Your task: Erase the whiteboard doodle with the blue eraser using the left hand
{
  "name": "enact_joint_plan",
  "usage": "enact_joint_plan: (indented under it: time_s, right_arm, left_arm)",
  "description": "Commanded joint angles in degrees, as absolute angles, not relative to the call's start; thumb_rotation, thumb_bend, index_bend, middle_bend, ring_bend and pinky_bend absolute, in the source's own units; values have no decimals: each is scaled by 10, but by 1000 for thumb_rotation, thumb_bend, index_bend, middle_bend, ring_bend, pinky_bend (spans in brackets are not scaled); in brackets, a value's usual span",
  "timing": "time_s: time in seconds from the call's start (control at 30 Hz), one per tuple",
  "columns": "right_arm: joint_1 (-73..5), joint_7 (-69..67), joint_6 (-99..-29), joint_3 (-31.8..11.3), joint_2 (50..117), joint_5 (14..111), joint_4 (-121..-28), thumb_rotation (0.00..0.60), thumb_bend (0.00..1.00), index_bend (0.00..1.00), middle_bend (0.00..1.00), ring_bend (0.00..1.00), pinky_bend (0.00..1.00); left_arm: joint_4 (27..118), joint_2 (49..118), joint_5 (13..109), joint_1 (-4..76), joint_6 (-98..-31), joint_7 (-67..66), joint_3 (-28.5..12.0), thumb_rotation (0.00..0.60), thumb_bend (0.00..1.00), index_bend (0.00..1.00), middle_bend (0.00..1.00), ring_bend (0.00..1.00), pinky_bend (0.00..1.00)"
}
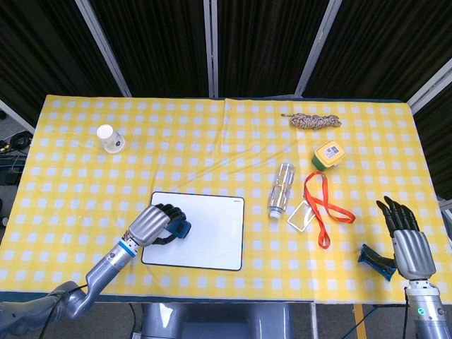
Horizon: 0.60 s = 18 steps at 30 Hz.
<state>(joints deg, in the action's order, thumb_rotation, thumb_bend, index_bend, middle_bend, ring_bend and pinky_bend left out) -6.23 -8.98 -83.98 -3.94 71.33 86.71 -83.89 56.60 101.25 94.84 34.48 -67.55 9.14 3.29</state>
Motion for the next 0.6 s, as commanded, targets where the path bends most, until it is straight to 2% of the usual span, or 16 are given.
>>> enact_joint_plan:
  time_s: [0.03,0.6]
  right_arm:
    - [-62,-89,-841,-39,714,868,-840,600,64,2,0,0,0]
    - [-59,-100,-850,-39,708,873,-843,600,63,1,0,0,0]
  left_arm:
    - [565,1011,951,343,-683,99,34,600,675,772,551,506,475]
    - [644,1051,967,356,-669,54,39,600,674,772,551,506,475]
